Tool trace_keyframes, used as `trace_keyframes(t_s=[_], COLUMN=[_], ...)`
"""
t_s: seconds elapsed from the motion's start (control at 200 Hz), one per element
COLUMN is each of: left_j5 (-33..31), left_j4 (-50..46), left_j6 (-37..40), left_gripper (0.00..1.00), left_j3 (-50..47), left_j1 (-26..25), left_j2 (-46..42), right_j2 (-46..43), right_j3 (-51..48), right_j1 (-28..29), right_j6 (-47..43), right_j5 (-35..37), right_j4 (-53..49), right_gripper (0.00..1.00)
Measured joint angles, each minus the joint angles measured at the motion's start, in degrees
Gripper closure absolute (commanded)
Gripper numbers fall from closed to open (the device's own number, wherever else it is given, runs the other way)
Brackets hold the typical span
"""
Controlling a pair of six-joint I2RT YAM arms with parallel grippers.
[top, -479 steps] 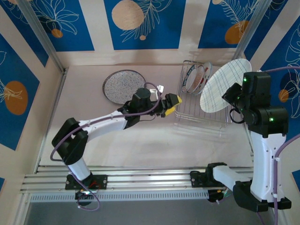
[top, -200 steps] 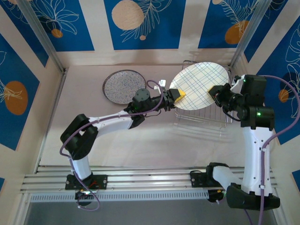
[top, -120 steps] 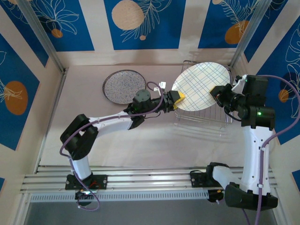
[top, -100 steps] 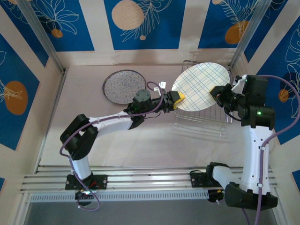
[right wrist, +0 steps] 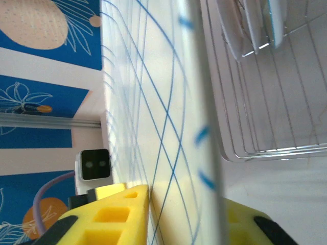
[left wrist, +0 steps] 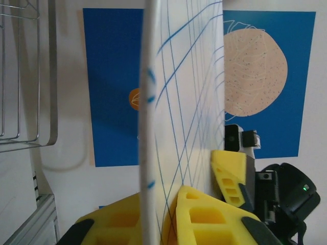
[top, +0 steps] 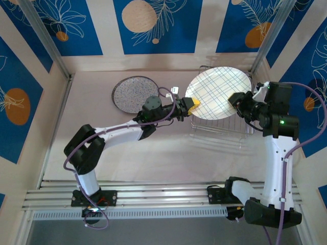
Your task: Unload the plates from the dish rack
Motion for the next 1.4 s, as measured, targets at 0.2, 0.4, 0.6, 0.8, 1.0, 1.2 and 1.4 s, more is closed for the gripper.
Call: trace_keyframes(t_s=[0.2, 0.4, 0.6, 0.8, 1.0, 1.2, 1.4], left_j5=[-0.7, -1.3, -1.9, -2.8, -2.8, -2.8, -2.5], left_j4=[-0.1, 0.1, 0.2, -0.5, -1.2, -2.8, -5.1], left_j6=[0.0, -0.1, -0.2, -0.3, -0.2, -0.2, 0.0], left_gripper=[1.0, 1.0, 1.0, 1.0, 1.0, 1.0, 1.0], left_j3=[0.0, -0.8, -2.2, -3.5, -5.2, -6.2, -7.2], left_j1=[0.0, 0.6, 2.1, 4.7, 7.4, 10.4, 13.7], left_j2=[-0.4, -0.9, -1.9, -3.5, -6.3, -8.7, -11.0], right_j2=[0.2, 0.2, -0.2, -2.1, -4.0, -4.3, -4.5], right_j3=[1.3, 3.0, 4.6, 5.4, 5.5, 5.6, 5.6], right_j1=[0.0, 0.3, 1.0, 3.9, 8.1, 14.3, 19.9], right_j6=[-1.2, -2.1, -3.2, -4.5, -6.5, -9.8, -14.5], right_j5=[1.7, 3.5, 6.1, 9.7, 12.9, 15.5, 17.0], right_j4=[-1.8, -2.8, -3.2, -2.2, 1.2, 5.4, 9.7], right_gripper=[0.5, 0.45, 0.44, 0.44, 0.44, 0.44, 0.44])
